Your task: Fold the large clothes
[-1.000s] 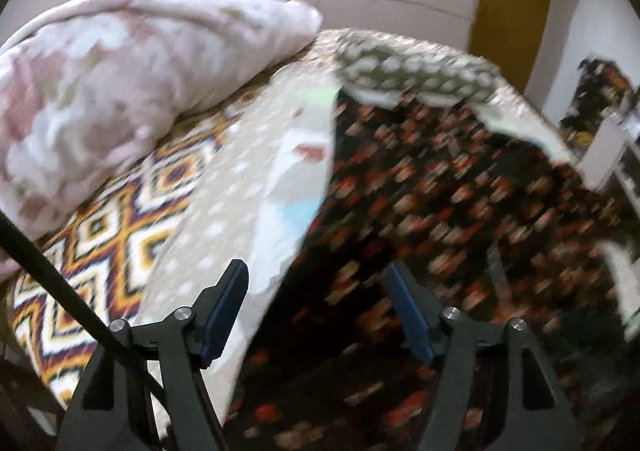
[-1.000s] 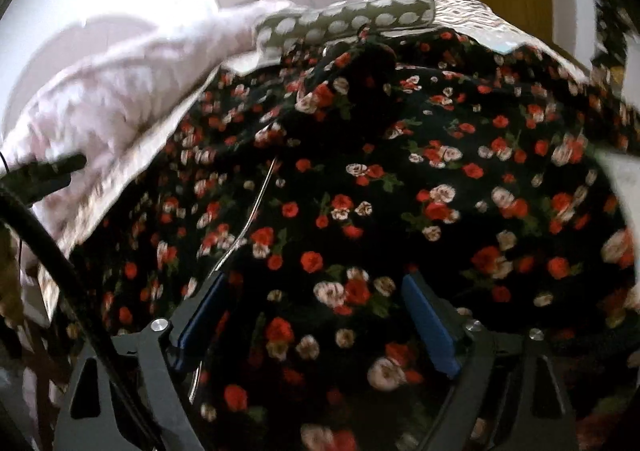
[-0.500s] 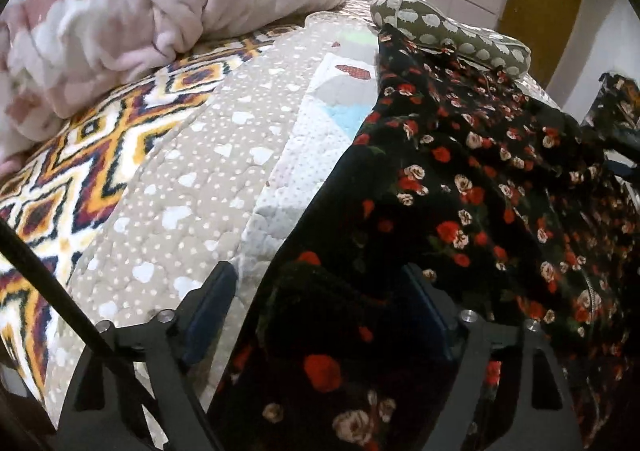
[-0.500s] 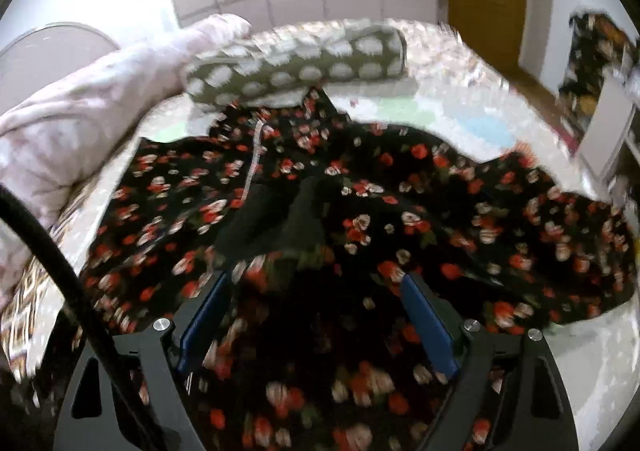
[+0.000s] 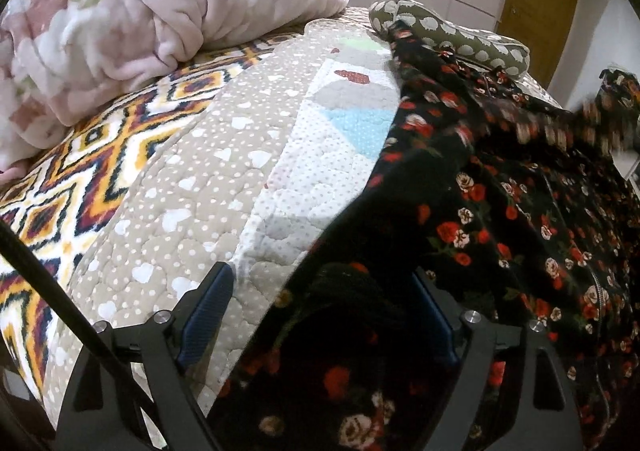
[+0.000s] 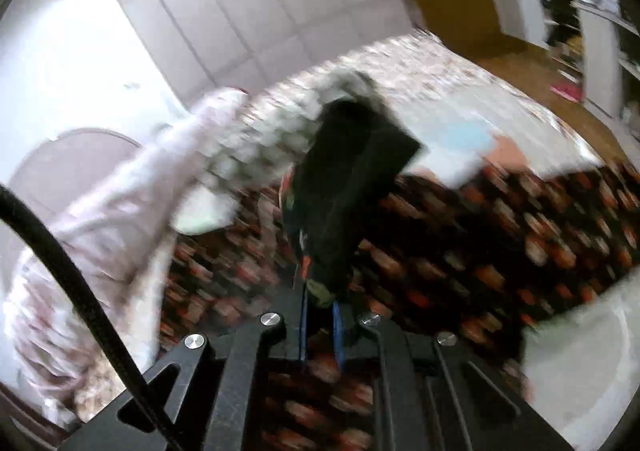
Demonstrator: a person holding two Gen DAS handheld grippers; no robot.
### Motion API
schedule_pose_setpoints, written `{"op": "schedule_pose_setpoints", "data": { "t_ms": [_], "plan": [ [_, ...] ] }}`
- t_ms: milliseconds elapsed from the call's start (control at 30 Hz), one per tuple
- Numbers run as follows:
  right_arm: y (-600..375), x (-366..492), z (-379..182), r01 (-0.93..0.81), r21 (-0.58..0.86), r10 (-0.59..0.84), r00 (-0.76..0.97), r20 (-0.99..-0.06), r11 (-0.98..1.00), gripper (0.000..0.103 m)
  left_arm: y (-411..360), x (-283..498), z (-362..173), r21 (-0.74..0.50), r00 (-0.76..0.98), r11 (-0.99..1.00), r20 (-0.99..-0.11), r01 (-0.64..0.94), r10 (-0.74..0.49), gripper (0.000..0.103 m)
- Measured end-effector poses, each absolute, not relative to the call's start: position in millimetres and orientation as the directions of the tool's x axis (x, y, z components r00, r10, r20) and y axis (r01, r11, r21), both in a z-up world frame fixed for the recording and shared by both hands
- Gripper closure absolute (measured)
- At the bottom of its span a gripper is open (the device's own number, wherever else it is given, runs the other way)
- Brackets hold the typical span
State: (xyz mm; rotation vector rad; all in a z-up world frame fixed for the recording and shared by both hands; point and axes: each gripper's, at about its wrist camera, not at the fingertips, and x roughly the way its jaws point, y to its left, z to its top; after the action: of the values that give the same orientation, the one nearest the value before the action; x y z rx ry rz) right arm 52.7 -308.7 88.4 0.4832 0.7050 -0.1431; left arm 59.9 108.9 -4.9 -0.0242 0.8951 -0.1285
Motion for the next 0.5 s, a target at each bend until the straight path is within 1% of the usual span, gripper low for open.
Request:
{"op": "schedule_pose_setpoints", "data": {
  "t_ms": [33, 67, 133, 167, 200, 300, 367, 433, 500],
  "plan": [
    [-313.2, 48.2, 70.1, 0.317, 0.339, 0.013, 0.713, -0.701, 0.886, 0.091, 108.9, 59.7, -5.0, -0.074, 0.618, 0.992, -0.776, 0.102, -0.121, 0.018],
    [-319.1, 42.0, 50.6, 0.348, 0.312, 0.004, 0.663, -0.748, 0.884, 0.087, 108.8, 59.5, -5.0, -0.073, 0.619, 0.992, -0.776, 0.102, -0.12, 0.018],
    [-329.3, 26.4, 31.8, 0.38, 0.33, 0.018, 0.631, -0.776, 0.864, 0.082, 108.7, 59.1, -5.1, -0.071, 0.619, 0.992, -0.777, 0.102, -0.119, 0.018],
    [-336.6, 12.3, 28.7, 0.389, 0.357, 0.028, 0.642, -0.766, 0.849, 0.078, 108.6, 59.2, -5.2, -0.07, 0.618, 0.992, -0.777, 0.101, -0.118, 0.018],
    [-342.6, 1.3, 30.3, 0.398, 0.367, 0.022, 0.654, -0.757, 0.841, 0.078, 108.4, 59.3, -5.2, -0.069, 0.617, 0.993, -0.778, 0.101, -0.117, 0.018],
    [-375.9, -42.3, 47.5, 0.435, 0.379, -0.047, 0.704, -0.708, 0.817, 0.073, 107.1, 59.9, -5.2, -0.058, 0.615, 0.993, -0.781, 0.1, -0.108, 0.017],
    [-399.9, -67.2, 54.6, 0.473, 0.376, -0.094, 0.712, -0.695, 0.797, 0.061, 107.0, 59.3, -5.4, -0.057, 0.616, 0.993, -0.781, 0.1, -0.107, 0.017],
    [-430.4, -86.8, 56.6, 0.524, 0.385, -0.137, 0.708, -0.692, 0.76, 0.059, 107.0, 59.1, -5.4, -0.059, 0.616, 0.993, -0.78, 0.1, -0.108, 0.017],
    [-467.3, -105.4, 49.1, 0.582, 0.441, -0.152, 0.705, -0.693, 0.683, 0.059, 106.9, 59.5, -5.5, -0.056, 0.615, 0.993, -0.781, 0.1, -0.106, 0.017]
  ]
}}
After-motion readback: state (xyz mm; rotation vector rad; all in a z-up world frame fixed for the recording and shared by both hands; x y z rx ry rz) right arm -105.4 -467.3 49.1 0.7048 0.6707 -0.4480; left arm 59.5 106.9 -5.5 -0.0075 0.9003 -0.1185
